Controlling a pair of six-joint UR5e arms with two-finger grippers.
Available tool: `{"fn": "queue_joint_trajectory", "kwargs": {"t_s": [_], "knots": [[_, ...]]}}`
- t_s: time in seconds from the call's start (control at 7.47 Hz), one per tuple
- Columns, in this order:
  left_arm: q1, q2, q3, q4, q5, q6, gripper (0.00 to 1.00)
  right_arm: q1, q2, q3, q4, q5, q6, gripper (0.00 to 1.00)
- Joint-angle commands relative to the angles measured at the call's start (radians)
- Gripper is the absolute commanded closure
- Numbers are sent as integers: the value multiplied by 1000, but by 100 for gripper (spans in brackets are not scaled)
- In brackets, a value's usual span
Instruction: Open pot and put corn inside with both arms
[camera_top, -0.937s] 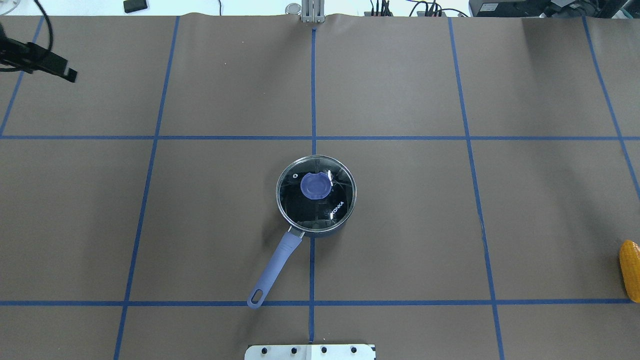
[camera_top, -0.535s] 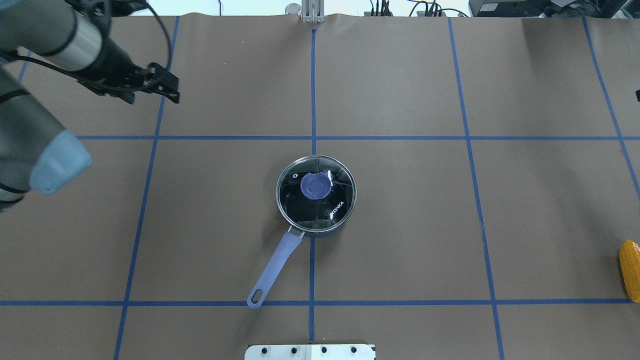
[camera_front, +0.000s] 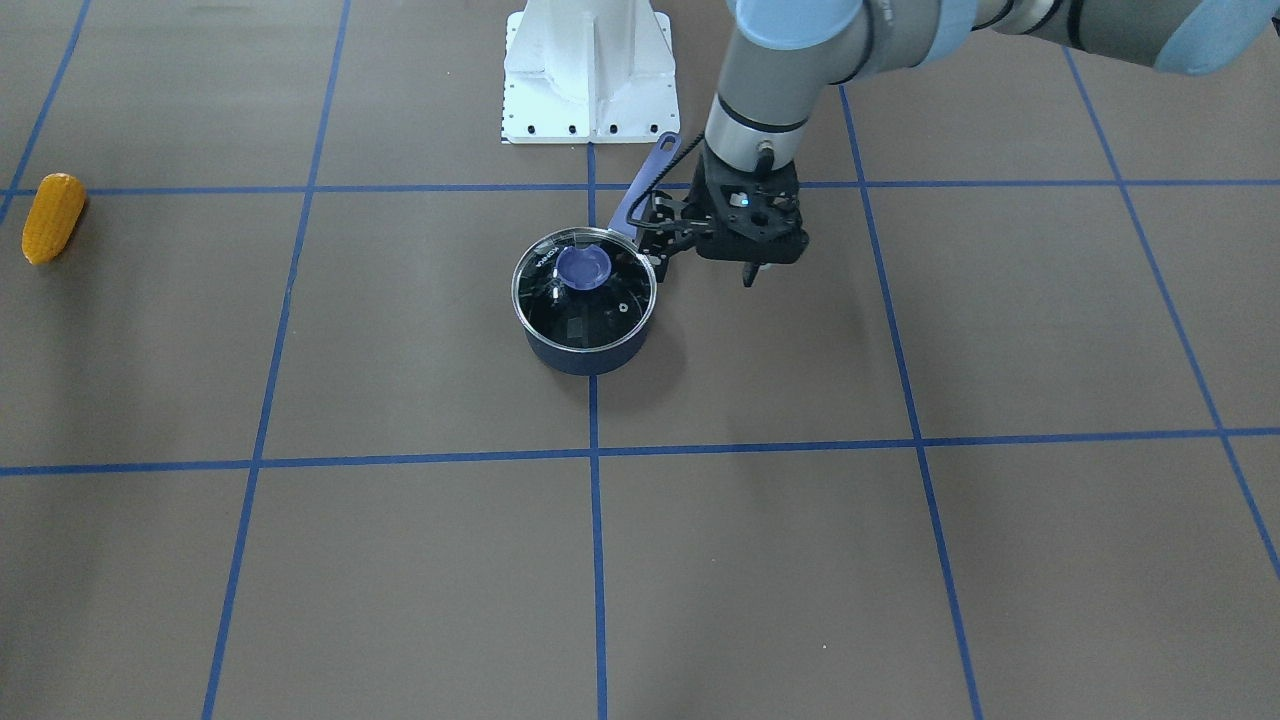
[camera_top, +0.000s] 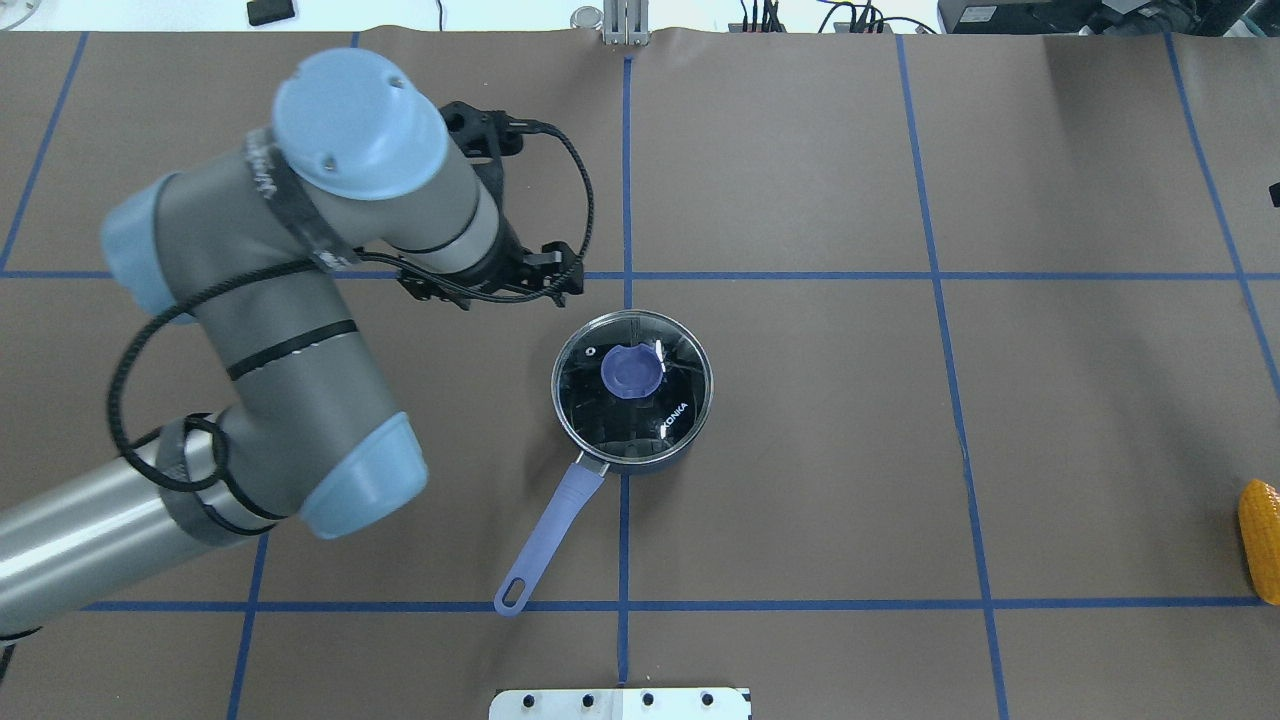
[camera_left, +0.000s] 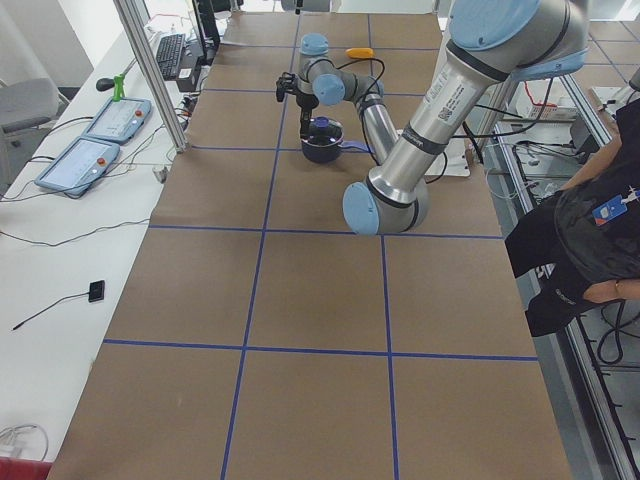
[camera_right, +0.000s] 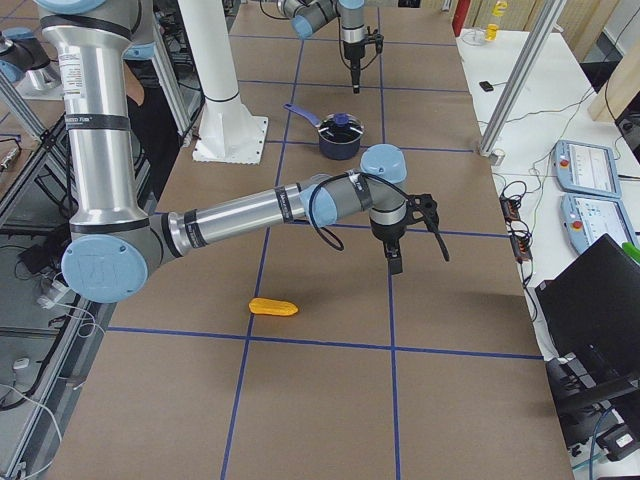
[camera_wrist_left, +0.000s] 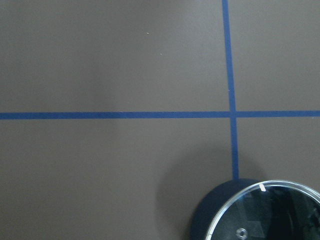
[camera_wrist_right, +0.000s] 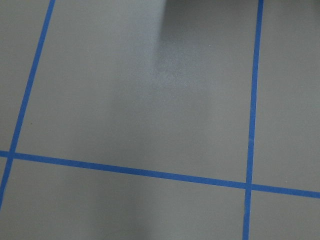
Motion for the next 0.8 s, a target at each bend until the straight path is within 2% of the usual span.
{"fn": "queue_joint_trajectory", "kwargs": {"t_s": [0.0, 0.67], "knots": [[106, -140, 124, 39, 80, -80, 2, 0, -2, 1, 0, 0, 0, 0], [143, -156, 184, 34, 105, -98, 3, -6, -2, -2, 0, -2, 0, 0]]}}
